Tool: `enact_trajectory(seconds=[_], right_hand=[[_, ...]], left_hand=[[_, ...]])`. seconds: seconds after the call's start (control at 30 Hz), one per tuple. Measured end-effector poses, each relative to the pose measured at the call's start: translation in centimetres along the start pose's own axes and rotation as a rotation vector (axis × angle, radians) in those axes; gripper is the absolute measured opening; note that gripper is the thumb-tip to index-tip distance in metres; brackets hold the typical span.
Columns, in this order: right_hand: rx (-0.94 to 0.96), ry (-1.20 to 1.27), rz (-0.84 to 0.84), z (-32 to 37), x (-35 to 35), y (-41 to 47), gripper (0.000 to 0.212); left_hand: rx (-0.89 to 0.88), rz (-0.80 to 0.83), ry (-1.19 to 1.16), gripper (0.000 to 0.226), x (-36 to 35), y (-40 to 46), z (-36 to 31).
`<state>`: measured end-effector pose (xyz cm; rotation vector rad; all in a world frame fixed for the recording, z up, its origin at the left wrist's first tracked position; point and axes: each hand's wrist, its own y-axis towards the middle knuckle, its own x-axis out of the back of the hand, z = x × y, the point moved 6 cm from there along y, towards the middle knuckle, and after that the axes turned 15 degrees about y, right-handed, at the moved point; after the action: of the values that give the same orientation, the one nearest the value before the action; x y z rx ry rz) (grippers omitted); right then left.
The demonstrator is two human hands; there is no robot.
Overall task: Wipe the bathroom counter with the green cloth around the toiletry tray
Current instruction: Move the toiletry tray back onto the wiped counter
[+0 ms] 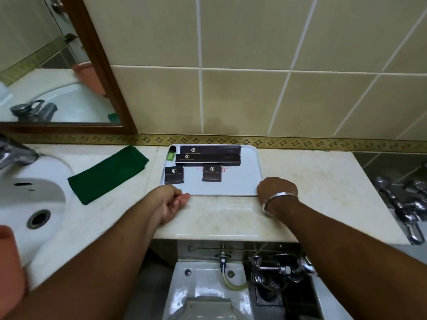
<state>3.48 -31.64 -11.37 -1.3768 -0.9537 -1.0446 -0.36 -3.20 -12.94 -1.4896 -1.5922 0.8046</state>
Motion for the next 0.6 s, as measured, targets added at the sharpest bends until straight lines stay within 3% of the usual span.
enact_trajectory(seconds=[0.1, 0.17, 0.27, 0.33, 0.37, 0.47, 0.53, 0.6], right_hand=[[-0.022, -0.09, 0.037, 0.3, 0.8, -0.2, 0.035], [-0.089, -0.138, 0.045, 1.1, 2.4, -0.1, 0.032], [0.006, -0.12, -0.168, 5.9, 7.0, 0.4, 0.032], [0.229, 0.061, -0.237, 12.4, 8.8, 0.9, 0.034], [0.333, 0.193, -0.194, 16.1, 9.2, 0.9, 0.034], [0.423, 0.561, 0.051, 26.7, 8.2, 1.7, 0.044], [0.317, 0.624, 0.119, 31.4, 7.2, 3.0, 0.054], [0.223, 0.599, 0.162, 33.9, 5.9, 4.4, 0.055]], left_hand=[[-0.069, -0.033, 0.082, 0.023, 0.6, -0.7, 0.4], [-0.199, -0.161, 0.206, 0.03, 3.4, -1.1, 0.2], [-0.39, -0.627, 0.598, 0.043, 11.7, -2.7, -1.2], [-0.338, -0.903, 0.772, 0.046, 18.1, -3.5, -2.0], [-0.258, -0.951, 0.777, 0.056, 20.8, -3.3, -2.1], [-0.129, -0.755, 0.63, 0.068, 24.9, -0.3, -1.6], [-0.155, -0.597, 0.424, 0.06, 25.1, 1.1, -1.2], [-0.181, -0.59, 0.368, 0.058, 25.0, 2.5, -1.3]])
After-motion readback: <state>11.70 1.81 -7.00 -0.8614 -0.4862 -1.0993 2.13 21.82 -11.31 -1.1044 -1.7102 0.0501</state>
